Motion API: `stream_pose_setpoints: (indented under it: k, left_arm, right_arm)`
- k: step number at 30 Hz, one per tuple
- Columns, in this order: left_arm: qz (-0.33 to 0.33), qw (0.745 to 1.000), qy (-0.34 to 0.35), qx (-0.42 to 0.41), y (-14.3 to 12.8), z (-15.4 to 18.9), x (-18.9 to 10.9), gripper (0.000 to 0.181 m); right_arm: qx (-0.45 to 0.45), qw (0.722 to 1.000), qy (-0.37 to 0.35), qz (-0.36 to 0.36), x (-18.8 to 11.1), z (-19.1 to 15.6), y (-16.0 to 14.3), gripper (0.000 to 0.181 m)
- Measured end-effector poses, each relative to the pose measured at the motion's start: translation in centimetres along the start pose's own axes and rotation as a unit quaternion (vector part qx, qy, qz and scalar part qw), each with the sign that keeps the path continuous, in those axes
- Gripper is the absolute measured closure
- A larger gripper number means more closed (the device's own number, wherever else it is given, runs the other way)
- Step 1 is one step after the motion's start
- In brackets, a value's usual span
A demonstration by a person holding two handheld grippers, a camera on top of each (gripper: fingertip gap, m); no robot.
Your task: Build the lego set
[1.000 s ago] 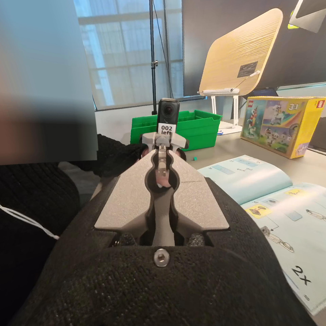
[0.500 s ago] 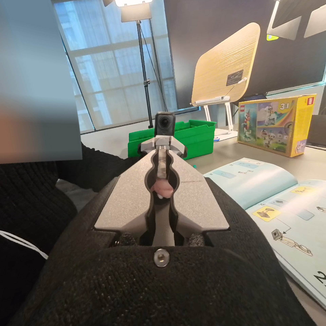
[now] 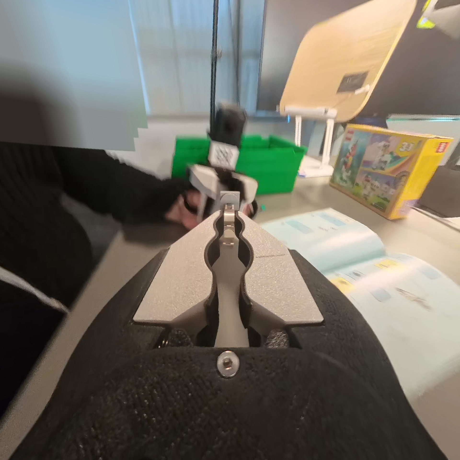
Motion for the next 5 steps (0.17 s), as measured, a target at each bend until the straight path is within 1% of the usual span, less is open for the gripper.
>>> stream_pose_setpoints:
  k: [1, 3, 5]
  left_arm:
    - [-0.002, 1.0, 0.019, 0.011, 0.2, -0.2, 0.0, 0.149]
    - [-0.009, 0.998, 0.058, 0.036, 0.4, -0.9, -0.4, 0.139]
    - [-0.02, 0.992, 0.102, 0.075, 0.5, -1.6, -1.0, 0.136]
  right_arm:
    - [-0.014, 1.0, 0.0, -0.023, -0.3, 0.2, -0.4, 0.176]
    - [-0.027, 0.995, 0.015, -0.094, -0.9, 0.6, -1.9, 0.176]
    - [-0.034, 0.987, 0.027, -0.157, -1.3, 0.7, -3.5, 0.176]
Point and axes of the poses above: each gripper's, where its closed fingertips meet, x out along the fingers, y out of its top, z = x × y across the jaws, the point moved 4 cm from there along -x, back along the fingers, and after that the axes turned 2 degrees about z, right-handed, at the moved point
